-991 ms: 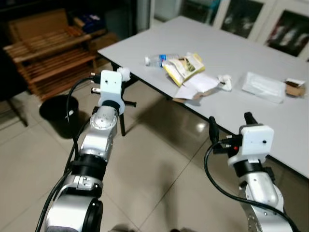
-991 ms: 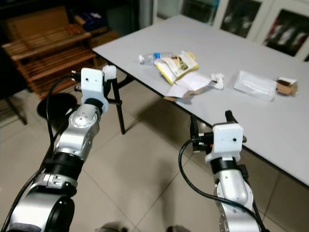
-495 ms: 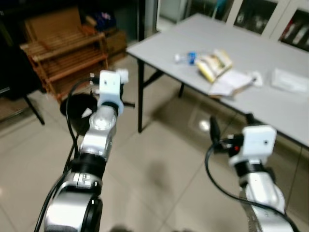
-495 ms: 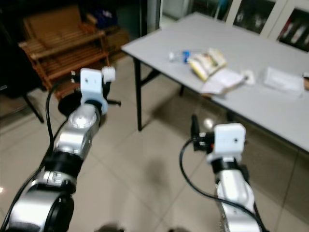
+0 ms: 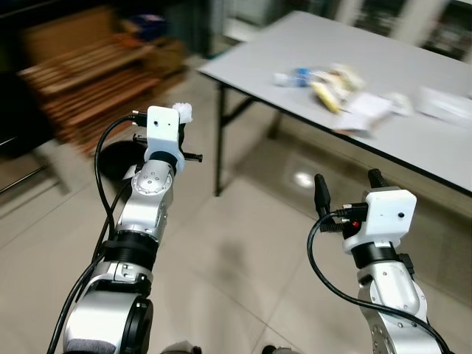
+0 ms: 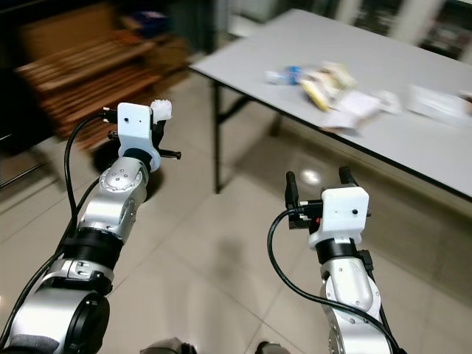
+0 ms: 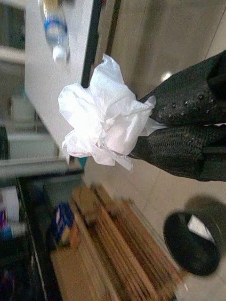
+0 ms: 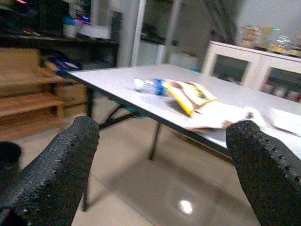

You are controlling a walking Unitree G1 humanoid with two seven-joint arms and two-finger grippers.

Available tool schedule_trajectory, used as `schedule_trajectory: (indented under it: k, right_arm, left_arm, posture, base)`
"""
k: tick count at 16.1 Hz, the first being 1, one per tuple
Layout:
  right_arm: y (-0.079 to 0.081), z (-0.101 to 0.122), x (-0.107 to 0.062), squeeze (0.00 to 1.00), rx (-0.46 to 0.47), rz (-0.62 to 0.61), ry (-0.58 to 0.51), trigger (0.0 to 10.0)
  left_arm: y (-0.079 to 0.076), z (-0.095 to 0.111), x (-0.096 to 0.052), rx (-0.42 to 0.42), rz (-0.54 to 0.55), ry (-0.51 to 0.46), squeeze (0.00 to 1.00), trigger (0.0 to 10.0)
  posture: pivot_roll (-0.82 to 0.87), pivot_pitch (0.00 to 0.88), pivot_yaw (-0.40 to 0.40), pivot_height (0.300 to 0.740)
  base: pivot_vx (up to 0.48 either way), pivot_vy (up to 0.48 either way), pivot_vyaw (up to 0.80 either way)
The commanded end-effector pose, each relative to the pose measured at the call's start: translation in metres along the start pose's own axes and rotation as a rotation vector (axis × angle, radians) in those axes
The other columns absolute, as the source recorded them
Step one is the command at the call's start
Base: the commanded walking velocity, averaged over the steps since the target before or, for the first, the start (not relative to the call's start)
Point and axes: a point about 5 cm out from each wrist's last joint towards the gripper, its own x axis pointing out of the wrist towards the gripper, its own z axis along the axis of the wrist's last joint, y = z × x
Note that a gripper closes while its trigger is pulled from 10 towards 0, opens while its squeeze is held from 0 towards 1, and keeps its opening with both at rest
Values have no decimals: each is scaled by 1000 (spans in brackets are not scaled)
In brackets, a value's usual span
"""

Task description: Picking trash to rubbish bin

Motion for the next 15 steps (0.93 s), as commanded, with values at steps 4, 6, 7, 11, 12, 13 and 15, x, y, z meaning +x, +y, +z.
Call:
schedule_trajectory:
  k: [4,6,7,11,12,13,15]
  right_arm:
    - [-2,-2,0,0,-2,-21,12,10000]
    - [-3,-2,0,0,-2,-24,11,10000]
    - [-3,-2,0,0,-3,-25,10,10000]
    - [-3,-2,0,0,-5,-26,10,10000]
    - [-3,-2,0,0,-8,-25,10,10000]
    - [-3,-2,-1,0,-9,-25,10,10000]
    - [-2,-2,-1,0,-9,-24,9,10000]
  left_arm:
    - [-1,5,6,15,-26,0,0,10000]
    - [-1,7,7,12,-40,-7,0,10000]
    - [-1,8,7,7,-44,-8,0,10000]
    - [-1,9,8,6,-53,-14,0,10000]
    - [0,9,8,8,-51,-14,0,10000]
    - [0,9,8,9,-50,-15,0,10000]
    - [0,9,9,8,-49,-17,0,10000]
  posture:
    - [139,119,-27,740]
    - [139,118,-25,740]
    - [138,118,-24,740]
    - [138,117,-23,740]
    - [137,117,-22,740]
    - [136,116,-22,740]
    - [135,116,-22,740]
  base:
    - [0,0,-200]
    - [0,0,-800]
    - [0,0,-800]
    - [259,0,-800]
    - [379,0,-800]
    - [382,0,-800]
    - [381,0,-800]
